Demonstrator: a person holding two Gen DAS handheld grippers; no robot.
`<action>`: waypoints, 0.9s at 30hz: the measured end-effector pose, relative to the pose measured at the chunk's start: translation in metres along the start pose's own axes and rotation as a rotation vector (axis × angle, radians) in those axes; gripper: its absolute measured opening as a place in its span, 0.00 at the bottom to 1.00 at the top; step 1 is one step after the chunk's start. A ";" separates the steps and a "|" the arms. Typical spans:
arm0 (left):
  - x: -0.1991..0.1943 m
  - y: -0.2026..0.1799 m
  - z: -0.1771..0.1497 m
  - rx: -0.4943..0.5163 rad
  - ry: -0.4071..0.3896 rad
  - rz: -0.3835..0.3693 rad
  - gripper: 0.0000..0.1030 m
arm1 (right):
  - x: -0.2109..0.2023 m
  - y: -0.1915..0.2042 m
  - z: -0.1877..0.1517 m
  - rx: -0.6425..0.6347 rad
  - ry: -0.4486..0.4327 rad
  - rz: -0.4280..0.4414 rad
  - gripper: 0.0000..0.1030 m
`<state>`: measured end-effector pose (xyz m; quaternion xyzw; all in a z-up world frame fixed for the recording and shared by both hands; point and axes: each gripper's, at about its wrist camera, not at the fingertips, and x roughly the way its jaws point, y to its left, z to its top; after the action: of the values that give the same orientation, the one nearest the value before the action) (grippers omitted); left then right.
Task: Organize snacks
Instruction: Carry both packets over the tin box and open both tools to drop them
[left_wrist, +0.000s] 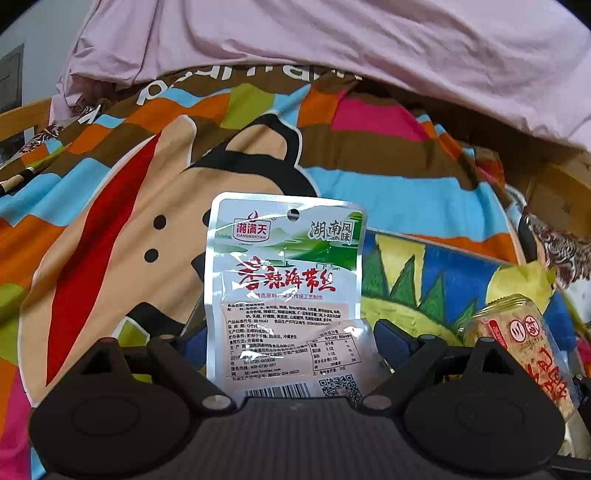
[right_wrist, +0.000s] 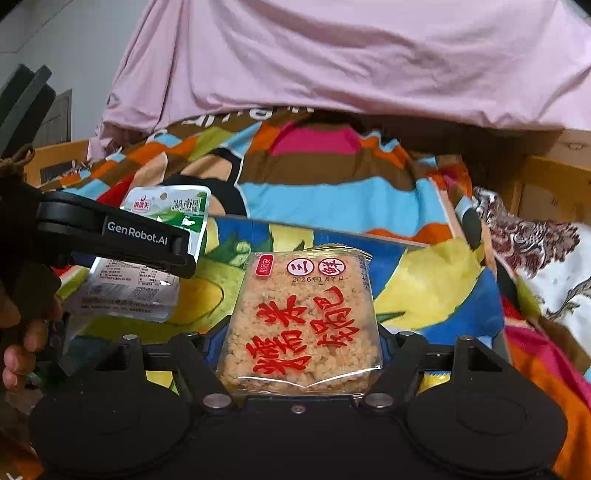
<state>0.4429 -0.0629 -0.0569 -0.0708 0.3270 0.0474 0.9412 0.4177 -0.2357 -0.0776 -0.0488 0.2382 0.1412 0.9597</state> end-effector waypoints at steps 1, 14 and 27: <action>0.000 -0.001 -0.001 0.002 0.004 0.002 0.89 | 0.001 0.000 0.000 0.001 0.002 -0.001 0.71; 0.012 0.003 -0.007 -0.059 0.078 -0.025 0.79 | 0.001 0.003 0.002 -0.020 0.003 -0.004 0.80; -0.040 0.014 -0.001 -0.168 -0.042 -0.065 0.96 | -0.057 -0.005 0.024 0.048 -0.150 -0.030 0.94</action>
<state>0.4093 -0.0510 -0.0348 -0.1590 0.2994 0.0458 0.9397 0.3821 -0.2509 -0.0292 -0.0185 0.1683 0.1241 0.9777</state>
